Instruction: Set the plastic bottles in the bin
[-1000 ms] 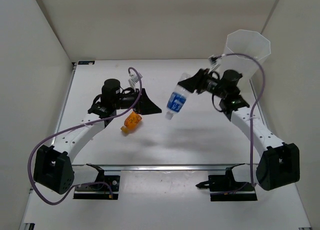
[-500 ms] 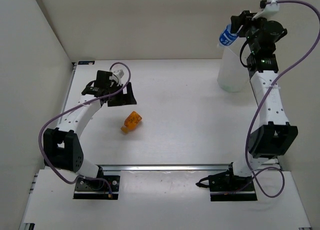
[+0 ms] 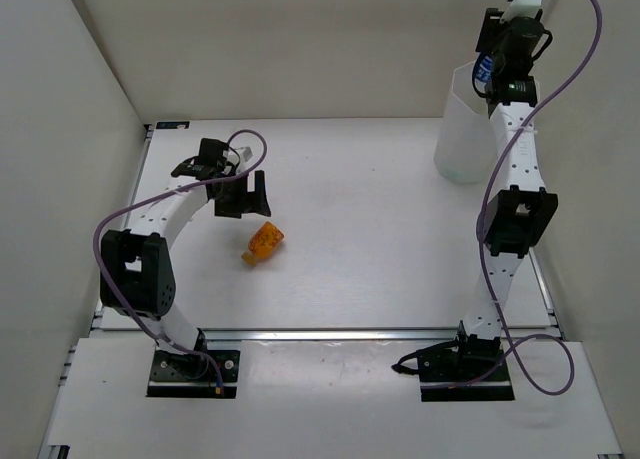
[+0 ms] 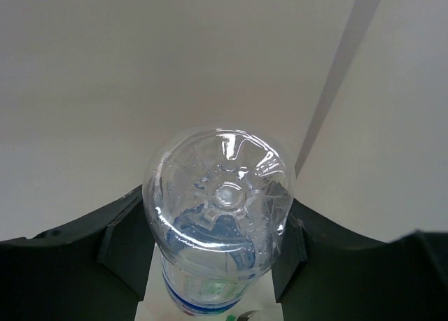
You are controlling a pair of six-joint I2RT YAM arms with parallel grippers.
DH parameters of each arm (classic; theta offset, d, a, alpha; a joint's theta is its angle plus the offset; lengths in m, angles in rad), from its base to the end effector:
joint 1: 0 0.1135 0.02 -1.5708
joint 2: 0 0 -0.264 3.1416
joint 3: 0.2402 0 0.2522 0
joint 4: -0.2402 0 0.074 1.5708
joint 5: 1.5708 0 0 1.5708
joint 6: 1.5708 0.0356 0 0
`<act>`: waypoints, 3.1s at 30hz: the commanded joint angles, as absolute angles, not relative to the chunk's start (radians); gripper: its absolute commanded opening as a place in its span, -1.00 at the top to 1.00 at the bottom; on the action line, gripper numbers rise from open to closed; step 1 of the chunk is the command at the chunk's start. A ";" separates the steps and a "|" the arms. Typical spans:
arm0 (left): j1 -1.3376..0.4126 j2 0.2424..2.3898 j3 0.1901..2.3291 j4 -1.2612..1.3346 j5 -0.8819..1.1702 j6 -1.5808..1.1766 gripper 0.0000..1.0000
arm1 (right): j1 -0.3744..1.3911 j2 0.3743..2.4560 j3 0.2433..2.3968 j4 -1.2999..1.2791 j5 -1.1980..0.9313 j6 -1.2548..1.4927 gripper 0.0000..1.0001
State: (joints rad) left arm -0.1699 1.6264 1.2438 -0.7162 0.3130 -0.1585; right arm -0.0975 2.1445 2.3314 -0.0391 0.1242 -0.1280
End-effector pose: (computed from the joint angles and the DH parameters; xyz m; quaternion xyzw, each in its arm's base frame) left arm 0.3267 -0.0672 0.2452 0.0419 0.9602 -0.1873 0.2031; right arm 0.4982 -0.0532 0.4558 0.0371 0.6523 -0.1253 0.7466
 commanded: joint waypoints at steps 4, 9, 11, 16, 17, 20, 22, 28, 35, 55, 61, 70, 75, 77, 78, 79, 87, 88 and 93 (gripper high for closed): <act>-0.164 1.663 1.264 -0.721 0.348 -0.117 -0.96 | -0.115 2.140 2.413 -0.162 0.167 -0.143 -0.06; -0.175 1.689 1.285 -0.729 0.371 -0.103 -0.98 | -0.118 2.094 2.370 -0.190 0.143 -0.129 -0.98; -0.170 1.706 1.285 -0.732 0.371 -0.086 -0.97 | -0.123 2.076 2.376 -0.201 0.135 -0.124 -0.99; -0.190 1.712 1.250 -0.721 0.388 -0.071 -0.97 | -0.129 1.996 2.347 -0.264 0.043 -0.078 -0.98; -0.186 1.715 1.240 -0.722 0.396 -0.064 -0.97 | -0.126 1.968 2.333 -0.281 0.022 -0.062 -0.98; -0.181 1.692 1.203 -0.697 0.428 -0.081 -0.98 | -0.104 1.899 2.263 -0.305 -0.055 -0.051 -0.98; -0.161 1.655 1.172 -0.661 0.449 -0.097 -0.97 | -0.091 1.835 2.217 -0.317 -0.057 -0.066 -0.98; -0.189 1.595 1.123 -0.626 0.376 -0.083 -0.96 | -0.034 1.643 1.978 -0.379 -0.057 0.000 -0.98; -0.219 1.612 0.979 -0.597 0.353 -0.120 -0.97 | 0.054 1.382 1.513 -0.276 -0.242 0.190 -0.98; -0.360 1.378 0.879 -0.282 0.578 -0.256 0.28 | 0.289 1.101 0.939 -0.146 -0.556 0.434 -0.97; -0.465 1.275 0.819 -0.034 0.848 -0.405 0.26 | 0.395 1.108 0.839 0.079 -0.666 0.557 -0.97; -0.571 1.253 0.772 0.193 0.966 -0.563 0.36 | 0.531 1.137 0.793 0.216 -0.505 0.574 -0.98; -0.577 1.289 0.779 0.180 0.957 -0.581 0.44 | 0.552 1.114 0.723 0.327 -0.551 0.595 -0.97; -0.575 1.293 0.772 0.208 0.969 -0.603 0.46 | 0.552 1.089 0.715 0.313 -0.546 0.583 -0.96; -0.569 1.296 0.772 0.225 0.976 -0.612 0.48 | 0.543 1.075 0.713 0.299 -0.554 0.574 -0.95; -0.565 1.293 0.772 0.221 0.977 -0.611 0.50 | 0.537 1.068 0.710 0.287 -0.567 0.546 -0.97; -0.583 1.327 0.788 0.187 1.011 -0.584 0.65 | 0.474 1.009 0.643 0.339 -0.747 0.511 -0.95; -0.591 1.339 0.792 0.184 1.017 -0.581 0.65 | 0.482 1.008 0.649 0.339 -0.744 0.508 -0.95; -0.608 1.351 0.804 0.175 1.045 -0.581 0.68 | 0.494 1.046 0.650 0.411 -0.796 0.522 -0.93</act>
State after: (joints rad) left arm -0.5957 1.3567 0.7639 0.1581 0.9886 -0.5953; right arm 0.4843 1.0348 0.6552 0.2993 -0.7277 0.5312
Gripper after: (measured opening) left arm 0.700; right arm 0.971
